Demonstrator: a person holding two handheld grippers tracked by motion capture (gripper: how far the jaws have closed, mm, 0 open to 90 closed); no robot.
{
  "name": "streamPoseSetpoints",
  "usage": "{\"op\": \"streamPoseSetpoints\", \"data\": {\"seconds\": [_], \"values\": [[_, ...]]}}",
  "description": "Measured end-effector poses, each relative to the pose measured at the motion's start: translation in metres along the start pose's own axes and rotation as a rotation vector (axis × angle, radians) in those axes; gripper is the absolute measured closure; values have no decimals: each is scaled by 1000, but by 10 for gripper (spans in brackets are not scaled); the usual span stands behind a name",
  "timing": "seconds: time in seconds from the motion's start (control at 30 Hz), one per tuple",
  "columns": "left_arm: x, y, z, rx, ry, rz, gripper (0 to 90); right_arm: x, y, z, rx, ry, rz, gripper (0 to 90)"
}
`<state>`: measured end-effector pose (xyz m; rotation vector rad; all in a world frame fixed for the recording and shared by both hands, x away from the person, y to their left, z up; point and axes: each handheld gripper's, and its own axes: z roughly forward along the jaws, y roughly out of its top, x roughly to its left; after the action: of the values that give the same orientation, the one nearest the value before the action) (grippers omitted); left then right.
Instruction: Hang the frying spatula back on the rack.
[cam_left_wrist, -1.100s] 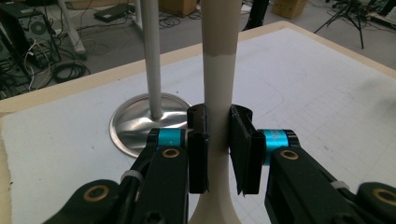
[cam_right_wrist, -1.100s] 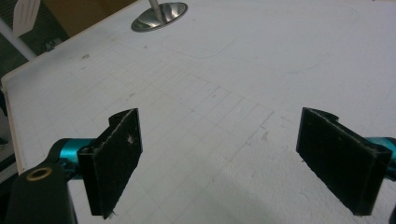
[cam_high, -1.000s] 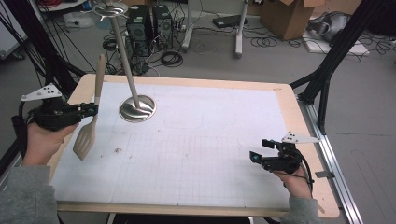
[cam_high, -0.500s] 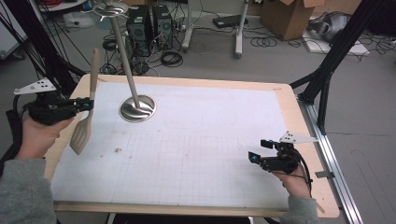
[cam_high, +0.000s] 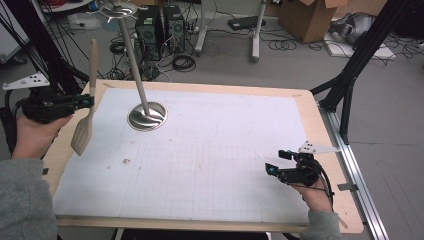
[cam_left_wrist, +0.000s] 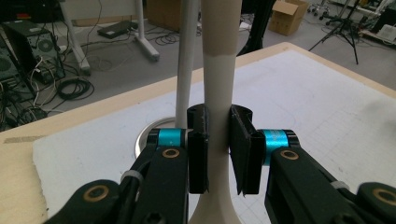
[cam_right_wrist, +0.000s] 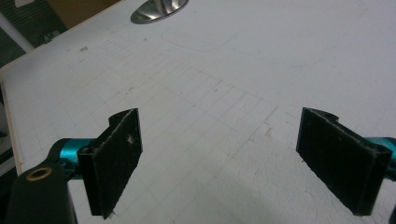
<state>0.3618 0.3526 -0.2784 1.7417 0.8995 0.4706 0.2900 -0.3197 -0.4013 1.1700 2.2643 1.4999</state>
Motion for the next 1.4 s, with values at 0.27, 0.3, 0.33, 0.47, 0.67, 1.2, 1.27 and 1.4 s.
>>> {"op": "streamPoseSetpoints", "data": {"seconds": [0.27, 0.3, 0.33, 0.47, 0.67, 1.2, 1.27, 1.4], "values": [[7, 12, -1, -8, -11, 3, 776, 0, 0, -1, 3, 1, 2, 135], [8, 14, -1, -5, -6, 5, 776, 0, 0, -1, 4, 1, 4, 135], [9, 15, -1, -6, -7, 7, 776, 0, 0, -1, 5, 4, 6, 135], [14, 20, -2, -23, -14, 0, 776, -2, 0, 0, 3, 6, 2, 135], [20, 27, -1, -37, -24, -9, 775, -4, -2, -1, 3, -2, 10, 135], [33, 49, 0, -43, -36, 2, 775, -8, -8, -6, 1, -10, 34, 135], [34, 49, 1, -42, -36, 2, 775, -8, -9, -8, 0, -13, 37, 135], [35, 49, 4, -31, -30, 1, 776, -9, -11, -9, -1, -18, 44, 134]]}}
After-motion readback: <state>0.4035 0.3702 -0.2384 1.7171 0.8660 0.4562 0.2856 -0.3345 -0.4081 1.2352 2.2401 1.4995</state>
